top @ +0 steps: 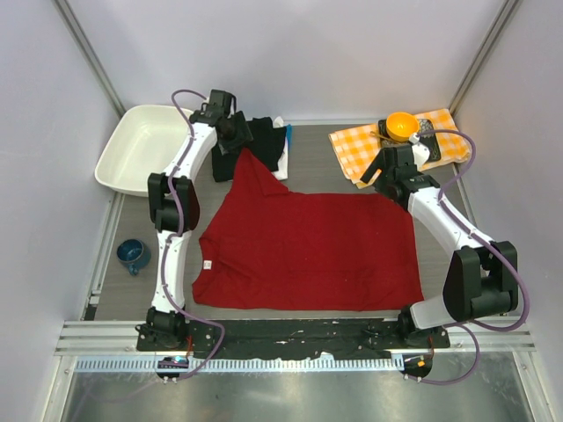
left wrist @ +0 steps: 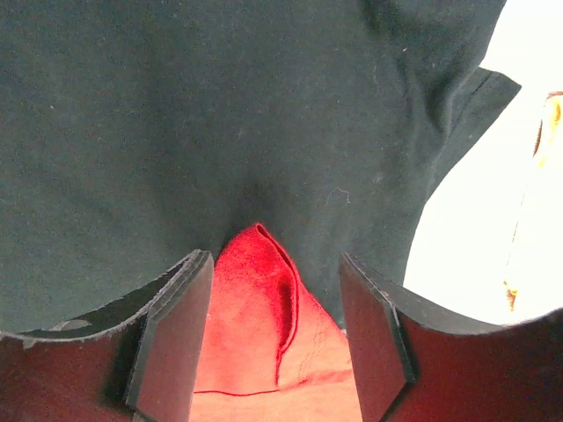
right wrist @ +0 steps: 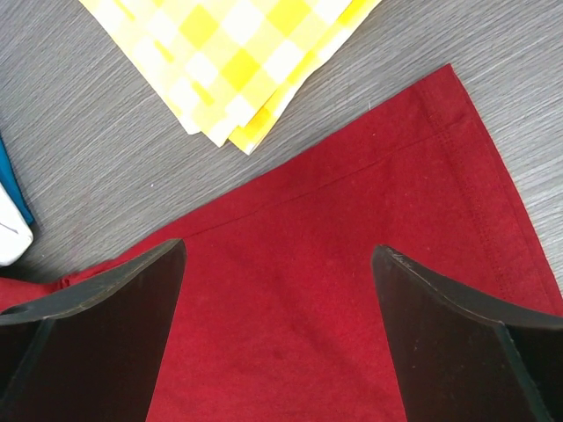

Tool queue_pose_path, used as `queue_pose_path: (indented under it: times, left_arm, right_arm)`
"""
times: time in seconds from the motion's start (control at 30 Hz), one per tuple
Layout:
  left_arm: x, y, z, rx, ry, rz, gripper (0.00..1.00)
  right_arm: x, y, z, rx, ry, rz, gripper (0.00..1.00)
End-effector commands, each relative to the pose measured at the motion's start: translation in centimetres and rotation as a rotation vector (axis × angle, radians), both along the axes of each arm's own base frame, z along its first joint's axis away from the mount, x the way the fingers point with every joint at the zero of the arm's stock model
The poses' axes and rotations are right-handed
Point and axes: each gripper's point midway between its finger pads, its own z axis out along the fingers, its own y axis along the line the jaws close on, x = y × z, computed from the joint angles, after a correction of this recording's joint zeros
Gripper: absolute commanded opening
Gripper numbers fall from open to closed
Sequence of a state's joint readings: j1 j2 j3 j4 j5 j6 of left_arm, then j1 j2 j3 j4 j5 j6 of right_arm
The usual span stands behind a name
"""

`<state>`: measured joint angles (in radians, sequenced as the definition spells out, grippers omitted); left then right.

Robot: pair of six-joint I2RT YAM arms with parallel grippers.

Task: Fold and stack the t-shirts
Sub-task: Fold the tshirt

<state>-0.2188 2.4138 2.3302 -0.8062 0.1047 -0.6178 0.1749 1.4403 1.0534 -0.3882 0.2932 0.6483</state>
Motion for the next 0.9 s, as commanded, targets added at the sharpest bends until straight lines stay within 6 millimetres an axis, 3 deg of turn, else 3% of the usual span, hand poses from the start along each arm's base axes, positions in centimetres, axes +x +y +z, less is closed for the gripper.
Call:
queue_pose_path:
  times: [0.0,0.23,0.6,0.87]
  left_arm:
    - [0.1,-0.7,1.0,-0.026,-0.026,-0.036,0.63]
    - [0.3,-0.7,0.3,-0.022,-0.018,-0.036,0.59]
    - [0.6,-0.4,-0.8,-0.001,0.001,-0.028,0.42]
    - [0.5,-0.4,-1.2,0.002,0.011,-0.029,0.11]
  right_arm:
    - [0.8,0.1,0.7,-0.006,-0.041,0.006,0.93]
    - [0.8,0.1,0.2,-0.008,-0.032,0.007,0.92]
    - [0.6,0.1,-0.3,-0.014,-0.023,0.007,0.92]
    - [0.6,-0.2,-0.4,-0.023,-0.02,-0.004,0.92]
